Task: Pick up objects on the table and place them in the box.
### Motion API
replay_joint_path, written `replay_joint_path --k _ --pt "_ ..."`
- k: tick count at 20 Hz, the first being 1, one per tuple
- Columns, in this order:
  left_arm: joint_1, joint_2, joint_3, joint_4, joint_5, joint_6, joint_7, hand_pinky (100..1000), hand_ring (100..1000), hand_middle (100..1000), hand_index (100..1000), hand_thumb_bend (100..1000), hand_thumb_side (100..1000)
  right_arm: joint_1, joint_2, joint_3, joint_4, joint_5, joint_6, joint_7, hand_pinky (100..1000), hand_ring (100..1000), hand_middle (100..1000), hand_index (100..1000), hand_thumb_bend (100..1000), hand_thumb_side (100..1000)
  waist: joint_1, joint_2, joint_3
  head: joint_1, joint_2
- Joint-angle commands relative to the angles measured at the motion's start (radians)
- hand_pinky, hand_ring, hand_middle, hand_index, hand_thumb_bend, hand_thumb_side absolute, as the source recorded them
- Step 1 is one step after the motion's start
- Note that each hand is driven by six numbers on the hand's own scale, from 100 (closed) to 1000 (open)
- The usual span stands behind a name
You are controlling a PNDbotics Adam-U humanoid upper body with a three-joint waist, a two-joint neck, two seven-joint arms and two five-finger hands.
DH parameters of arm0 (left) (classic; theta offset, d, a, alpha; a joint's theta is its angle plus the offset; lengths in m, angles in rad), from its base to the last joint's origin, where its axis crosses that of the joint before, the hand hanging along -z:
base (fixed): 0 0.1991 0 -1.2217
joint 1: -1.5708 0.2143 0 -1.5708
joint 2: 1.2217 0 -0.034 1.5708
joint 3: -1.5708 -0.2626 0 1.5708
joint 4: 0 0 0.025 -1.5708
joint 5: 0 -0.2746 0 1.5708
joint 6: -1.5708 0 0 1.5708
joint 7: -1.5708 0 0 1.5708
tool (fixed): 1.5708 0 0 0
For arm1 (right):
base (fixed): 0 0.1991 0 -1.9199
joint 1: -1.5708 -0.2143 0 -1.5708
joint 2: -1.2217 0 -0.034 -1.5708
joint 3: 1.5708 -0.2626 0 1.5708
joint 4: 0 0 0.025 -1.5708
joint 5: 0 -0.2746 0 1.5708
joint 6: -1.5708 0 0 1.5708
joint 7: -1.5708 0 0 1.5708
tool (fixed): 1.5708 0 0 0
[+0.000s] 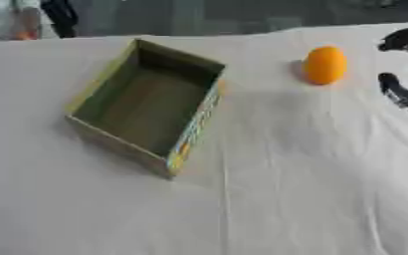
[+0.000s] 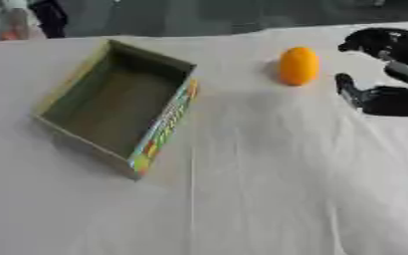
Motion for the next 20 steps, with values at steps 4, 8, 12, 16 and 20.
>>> replay_joint_path --k 4,8,12,16,20 --pt "-0.013 0.013 0.002 -0.019 0.004 -0.001 -0.003 654 628 563 808 143 936 -0.015 -0.022 -0.019 -0.015 0.0 0.022 -0.046 840 931 902 952 100 925 -0.004 -0.016 -0.001 -0.001 -0.012" --pt "-0.011 0.013 0.003 -0.019 0.005 -0.001 -0.003 654 628 562 807 136 941 -0.019 -0.018 -0.038 -0.021 0.003 0.055 -0.102 900 960 913 960 100 947 -0.003 -0.017 -0.002 0.001 -0.013" --pt "-0.011 0.013 0.002 -0.019 0.006 -0.002 -0.004 654 628 562 804 135 943 -0.024 -0.015 -0.035 -0.005 -0.025 0.066 -0.117 943 988 941 1000 162 911 -0.003 -0.017 -0.004 0.001 -0.015" --pt "-0.01 0.013 0.002 -0.019 0.007 -0.002 -0.005 654 627 561 802 134 944 -0.046 -0.011 -0.03 0.035 -0.073 0.06 -0.078 986 1000 965 1000 141 792 -0.003 -0.016 -0.001 0.0 -0.015" --pt "-0.01 0.013 0.001 -0.019 0.007 -0.001 -0.007 654 627 561 801 133 944 -0.08 -0.008 -0.029 0.077 -0.121 0.047 -0.024 994 1000 974 1000 100 722 -0.003 -0.015 0.002 -0.001 -0.017"
